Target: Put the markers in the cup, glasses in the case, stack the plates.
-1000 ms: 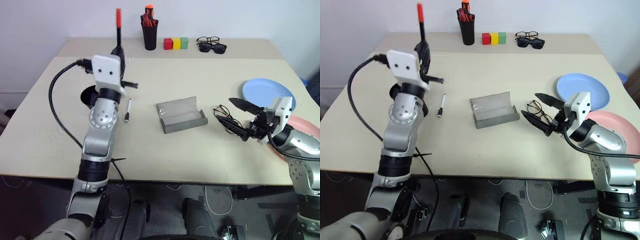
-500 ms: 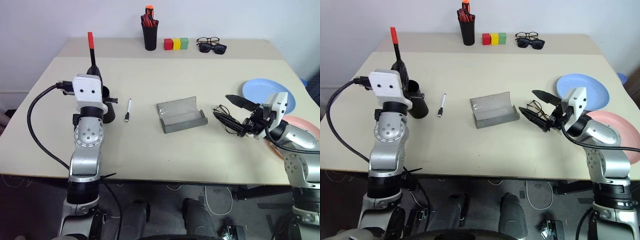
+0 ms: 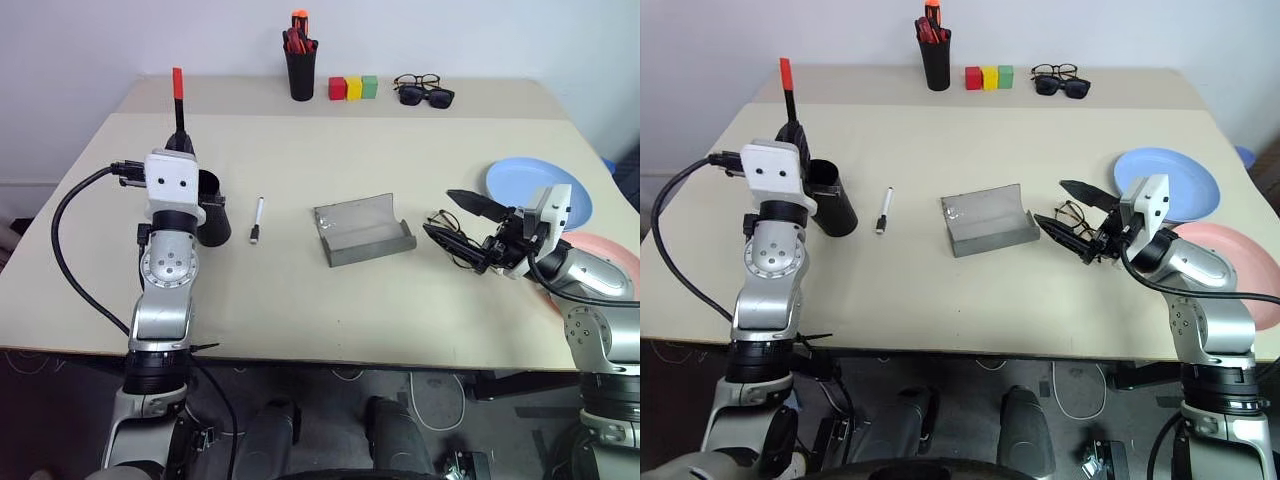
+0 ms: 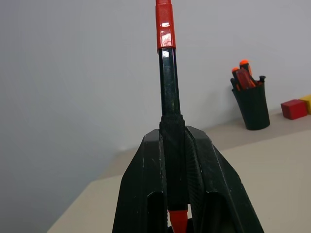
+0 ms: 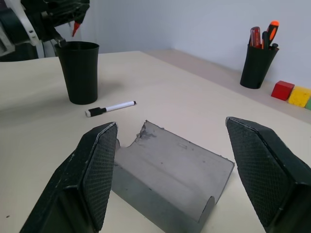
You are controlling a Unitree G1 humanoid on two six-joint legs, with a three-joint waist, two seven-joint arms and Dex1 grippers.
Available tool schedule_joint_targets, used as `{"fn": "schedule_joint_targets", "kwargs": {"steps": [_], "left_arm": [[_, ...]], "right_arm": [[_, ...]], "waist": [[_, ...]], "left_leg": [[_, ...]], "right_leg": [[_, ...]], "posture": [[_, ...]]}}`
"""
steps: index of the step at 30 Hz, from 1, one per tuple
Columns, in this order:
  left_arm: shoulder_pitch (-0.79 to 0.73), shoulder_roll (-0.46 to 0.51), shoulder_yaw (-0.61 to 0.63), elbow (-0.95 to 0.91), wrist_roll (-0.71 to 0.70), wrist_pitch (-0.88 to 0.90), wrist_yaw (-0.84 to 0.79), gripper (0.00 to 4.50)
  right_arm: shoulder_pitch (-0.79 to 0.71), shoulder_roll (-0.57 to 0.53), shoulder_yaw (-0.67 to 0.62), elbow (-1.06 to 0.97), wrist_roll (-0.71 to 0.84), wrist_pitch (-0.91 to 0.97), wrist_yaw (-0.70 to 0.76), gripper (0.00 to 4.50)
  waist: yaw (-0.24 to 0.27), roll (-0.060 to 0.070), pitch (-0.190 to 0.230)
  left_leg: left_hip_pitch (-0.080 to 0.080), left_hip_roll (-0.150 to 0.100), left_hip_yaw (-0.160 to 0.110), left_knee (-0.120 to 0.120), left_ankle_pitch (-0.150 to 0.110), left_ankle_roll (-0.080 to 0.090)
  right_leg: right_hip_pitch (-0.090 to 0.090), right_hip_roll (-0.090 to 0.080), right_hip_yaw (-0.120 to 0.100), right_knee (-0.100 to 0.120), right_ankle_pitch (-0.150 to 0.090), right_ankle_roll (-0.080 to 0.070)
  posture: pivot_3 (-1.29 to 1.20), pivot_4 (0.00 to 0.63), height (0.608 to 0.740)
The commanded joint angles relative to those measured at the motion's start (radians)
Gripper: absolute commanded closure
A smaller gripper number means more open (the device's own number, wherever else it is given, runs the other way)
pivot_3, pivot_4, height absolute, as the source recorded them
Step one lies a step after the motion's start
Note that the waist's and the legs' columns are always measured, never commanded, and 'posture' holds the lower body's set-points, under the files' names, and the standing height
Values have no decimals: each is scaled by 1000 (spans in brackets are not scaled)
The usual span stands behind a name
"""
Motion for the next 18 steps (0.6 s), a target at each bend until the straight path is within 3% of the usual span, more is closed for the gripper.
{"fn": "schedule_joint_targets", "kwargs": {"steps": [1, 18], "left_arm": [[-34, 4, 6, 14, 11, -49, 10, 4435], [-26, -10, -5, 68, 52, -106, 35, 4435]], "right_arm": [[-6, -1, -8, -42, 30, -7, 28, 875], [-22, -2, 14, -93, 119, 39, 153, 875]], "waist": [[1, 0, 0], [1, 0, 0]], "left_leg": [[0, 0, 0, 0, 0, 0], [0, 0, 0, 0, 0, 0]], "right_leg": [[0, 0, 0, 0, 0, 0], [0, 0, 0, 0, 0, 0]], "posture": [[0, 150, 739], [0, 150, 739]]}}
